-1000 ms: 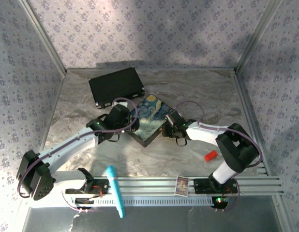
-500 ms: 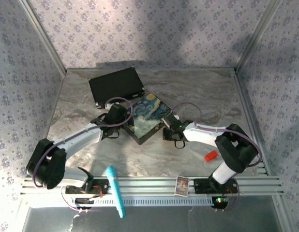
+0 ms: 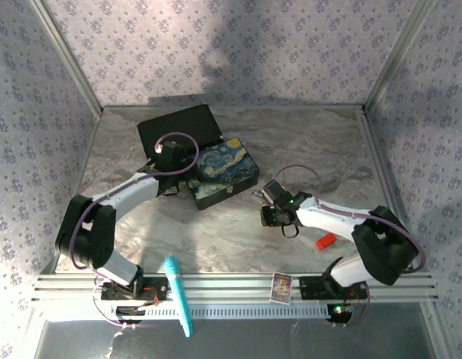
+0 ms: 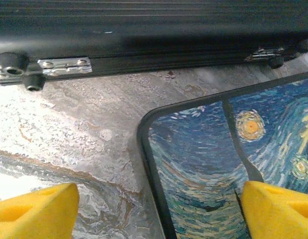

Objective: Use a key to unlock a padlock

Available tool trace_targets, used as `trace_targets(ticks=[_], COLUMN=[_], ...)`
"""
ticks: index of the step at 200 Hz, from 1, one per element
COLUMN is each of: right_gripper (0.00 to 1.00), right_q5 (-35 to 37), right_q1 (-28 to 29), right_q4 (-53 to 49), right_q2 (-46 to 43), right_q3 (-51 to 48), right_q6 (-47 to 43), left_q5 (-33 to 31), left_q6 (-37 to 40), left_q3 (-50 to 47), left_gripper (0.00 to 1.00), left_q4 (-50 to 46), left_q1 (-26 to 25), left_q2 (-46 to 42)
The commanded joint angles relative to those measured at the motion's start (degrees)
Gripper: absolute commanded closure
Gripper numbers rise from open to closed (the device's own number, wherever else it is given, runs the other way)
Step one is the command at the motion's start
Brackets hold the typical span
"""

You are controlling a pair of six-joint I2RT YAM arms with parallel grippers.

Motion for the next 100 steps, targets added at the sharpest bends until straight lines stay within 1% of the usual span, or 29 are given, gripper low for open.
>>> trace_targets(ticks=[1,9,25,36,51,62,71,84,93,100], right_gripper=[0.51,0.4,0.17,0.02,0.01,0.01,0.01,0.01,0.01,0.01], right_q5=[-2.0,-0.6,4.6,9.3,14.8,16.6,16.1,11.7,10.2,10.3], right_q1=[-0.5,-0.8,-1.4,-2.5,-5.5,-9.4,-13.3,-20.7,-25.6,-29.4], right_q4=[5.3,5.8,4.8,3.1,3.8,6.3,8.9,12.2,15.1,17.1], right_q2=[-5.7,-8.0,-12.6,-15.4,-18.4,-20.2,-21.3,-22.5,-22.8,-22.6], right_q3=[-0.3,-0.1,0.3,0.7,-0.7,-2.5,-4.0,-5.2,-6.1,-7.0], right_q6=[-3.9,-4.8,-7.9,-9.8,-11.8,-13.7,-14.6,-15.3,-16.0,-16.9], left_q5=[0.5,0.4,-0.1,-1.9,-6.0,-11.4,-15.4,-20.3,-22.0,-25.1], left_q6=[3.0,3.8,6.7,8.4,10.7,11.6,13.1,15.0,17.5,20.8], left_q3=[2.3,3.0,4.2,3.8,1.0,-1.9,-4.4,-7.6,-10.1,-12.2], left_gripper=[0.04,0.0,0.0,0.0,0.0,0.0,0.0,0.0,0.0,0.0], left_q4=[-2.6,-3.3,-5.2,-5.9,-5.0,-3.4,-2.1,-1.0,0.6,2.5], left_q1=[0.3,0.4,0.6,0.6,0.6,0.7,1.0,2.0,2.7,3.2], left_q2=[-3.1,-4.3,-7.3,-10.6,-16.1,-19.7,-22.2,-24.8,-26.0,-26.8])
